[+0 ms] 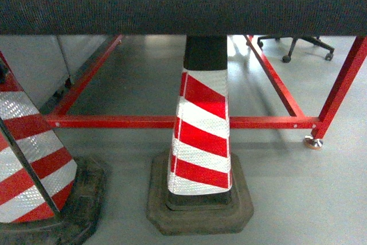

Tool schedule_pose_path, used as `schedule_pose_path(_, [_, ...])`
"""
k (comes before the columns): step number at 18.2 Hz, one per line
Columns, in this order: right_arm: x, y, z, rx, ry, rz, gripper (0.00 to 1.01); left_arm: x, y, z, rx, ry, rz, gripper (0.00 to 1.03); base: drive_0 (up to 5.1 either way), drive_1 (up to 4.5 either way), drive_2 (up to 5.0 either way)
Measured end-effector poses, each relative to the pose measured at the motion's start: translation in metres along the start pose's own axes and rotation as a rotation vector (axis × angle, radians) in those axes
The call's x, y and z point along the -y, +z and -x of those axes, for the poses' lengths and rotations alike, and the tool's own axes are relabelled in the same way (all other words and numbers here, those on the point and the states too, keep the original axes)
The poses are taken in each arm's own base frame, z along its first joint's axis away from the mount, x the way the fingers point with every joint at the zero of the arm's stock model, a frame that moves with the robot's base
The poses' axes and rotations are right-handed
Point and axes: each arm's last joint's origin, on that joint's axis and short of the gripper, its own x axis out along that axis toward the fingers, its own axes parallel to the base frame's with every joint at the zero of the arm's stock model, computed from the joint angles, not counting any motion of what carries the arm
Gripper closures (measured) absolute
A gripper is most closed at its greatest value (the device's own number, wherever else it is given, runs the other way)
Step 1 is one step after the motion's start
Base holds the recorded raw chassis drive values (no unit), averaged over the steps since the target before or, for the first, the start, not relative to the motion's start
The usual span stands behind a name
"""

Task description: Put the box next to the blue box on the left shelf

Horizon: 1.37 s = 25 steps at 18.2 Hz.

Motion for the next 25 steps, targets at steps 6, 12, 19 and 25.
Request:
schedule_pose_path(6, [0.0000,0.0000,0.0000,0.000,0.000,0.000,0.03,0.0000,-0.0002,0.0000,-0.002,0.000,0.000,0.05,0.0,0.00,0.0])
schedule_pose_path(12, [0.0000,0.0000,0.0000,0.000,0.000,-0.001,0.03,0.0000,-0.0002,0.0000,-0.002,0.000,0.000,0.05,0.0,0.00,0.0])
schedule_pose_path(19, [0.0000,0.0001,0.0000,0.001,0.000,0.000,0.03,0.0000,-0.0002,0.0000,-0.002,0.000,0.001,0.05,0.0,0.00,0.0])
schedule_pose_path(25, [0.0000,0.0000,0.0000,0.000,0.000,0.000,0.03,0.0000,0.0001,0.0000,0.000,0.001,0.001,0.05,0.0,0.00,0.0])
